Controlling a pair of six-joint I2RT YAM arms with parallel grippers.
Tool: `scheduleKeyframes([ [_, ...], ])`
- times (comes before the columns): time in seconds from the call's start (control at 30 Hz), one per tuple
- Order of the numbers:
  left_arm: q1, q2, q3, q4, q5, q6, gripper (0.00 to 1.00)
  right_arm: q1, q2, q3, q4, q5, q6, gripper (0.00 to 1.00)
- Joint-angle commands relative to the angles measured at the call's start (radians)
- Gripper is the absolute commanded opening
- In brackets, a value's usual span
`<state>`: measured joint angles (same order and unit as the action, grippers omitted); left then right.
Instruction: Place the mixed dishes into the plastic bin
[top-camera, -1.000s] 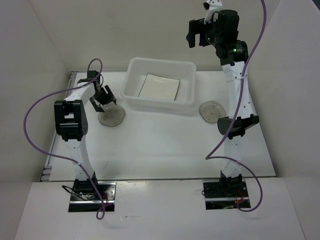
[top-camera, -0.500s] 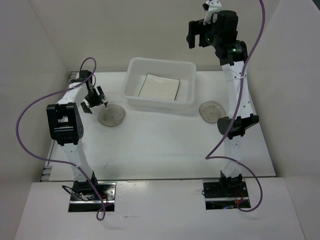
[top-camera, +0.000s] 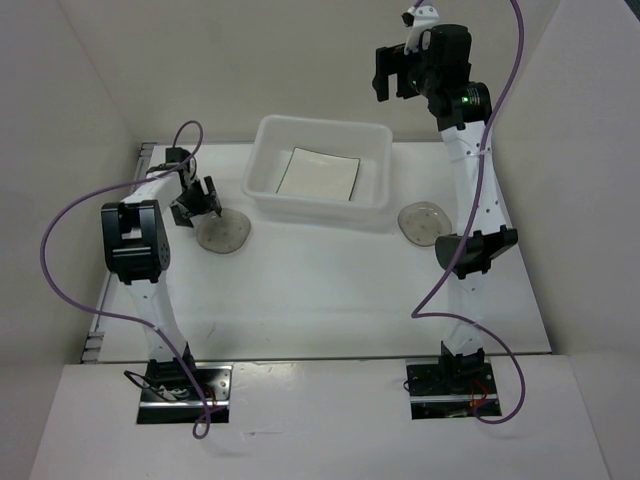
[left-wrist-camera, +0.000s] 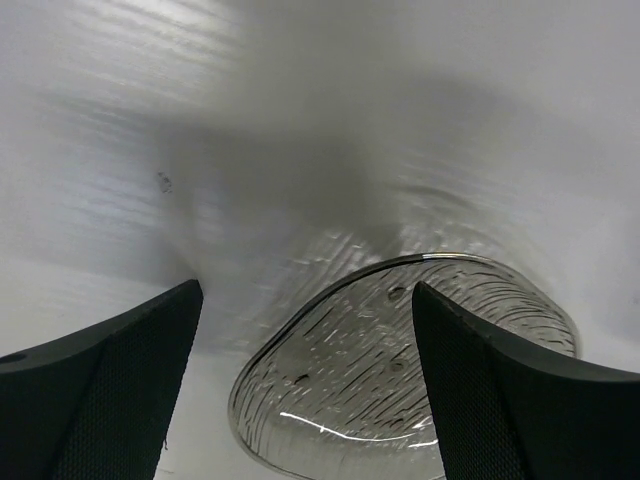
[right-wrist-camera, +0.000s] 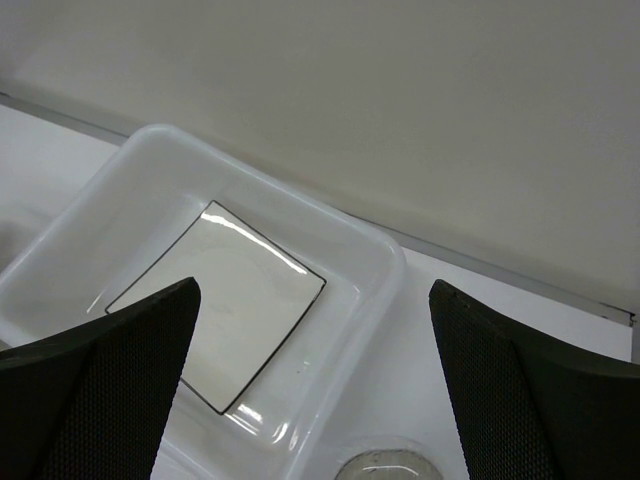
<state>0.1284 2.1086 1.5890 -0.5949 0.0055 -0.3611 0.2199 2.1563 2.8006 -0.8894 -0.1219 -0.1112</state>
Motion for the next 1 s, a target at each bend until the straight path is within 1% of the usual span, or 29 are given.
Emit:
scheduleKeyframes([
  [0.0, 0.0, 0.03, -0.023, 0.052, 0.077, 0.025, 0.92, 0.009, -0.079, -0.013, 0.006, 0.027, -0.016, 1.0],
  [0.13, -0.01, 0.011, -0.069, 0.075, 0.089, 0.025, 0.84, 0.009, -0.079, -0.023, 0.006, 0.036, -0.025, 1.0],
  [0.3, -0.01, -0.012, -0.107, 0.075, 0.111, 0.016, 0.6, 0.009, -0.079, -0.023, 0.006, 0.045, -0.025, 1.0],
  [0.33, -0.01, -0.012, -0.107, 0.075, 0.12, 0.016, 0.51, 0.009, -0.079, -0.023, 0.006, 0.045, -0.025, 1.0],
  [0.4, -0.01, -0.035, -0.13, 0.075, 0.12, 0.016, 0.46, 0.009, -0.079, -0.023, 0.006, 0.045, -0.025, 1.0],
  [0.43, -0.01, -0.035, -0.145, 0.075, 0.12, 0.016, 0.41, 0.009, -0.079, -0.023, 0.006, 0.045, -0.025, 1.0],
  [0.5, -0.01, -0.053, -0.161, 0.075, 0.129, 0.016, 0.34, 0.009, -0.079, -0.023, 0.006, 0.045, -0.025, 1.0],
  [0.53, -0.01, -0.062, -0.172, 0.075, 0.129, 0.007, 0.22, 0.009, -0.088, -0.023, 0.006, 0.045, -0.025, 1.0],
  [0.6, -0.01, -0.073, -0.172, 0.075, 0.129, 0.007, 0.06, 0.009, -0.088, -0.023, 0.006, 0.045, -0.025, 1.0],
  [0.63, -0.01, -0.073, -0.172, 0.061, 0.108, -0.018, 0.0, 0.009, -0.088, -0.023, 0.006, 0.045, -0.025, 1.0],
  [0.77, -0.01, -0.114, -0.15, 0.023, 0.108, -0.039, 0.0, 0.009, -0.088, -0.023, 0.006, 0.045, -0.025, 1.0],
  [0.97, -0.001, -0.2, -0.065, -0.078, 0.016, -0.111, 0.0, 0.009, -0.088, -0.003, 0.006, 0.036, -0.025, 1.0],
])
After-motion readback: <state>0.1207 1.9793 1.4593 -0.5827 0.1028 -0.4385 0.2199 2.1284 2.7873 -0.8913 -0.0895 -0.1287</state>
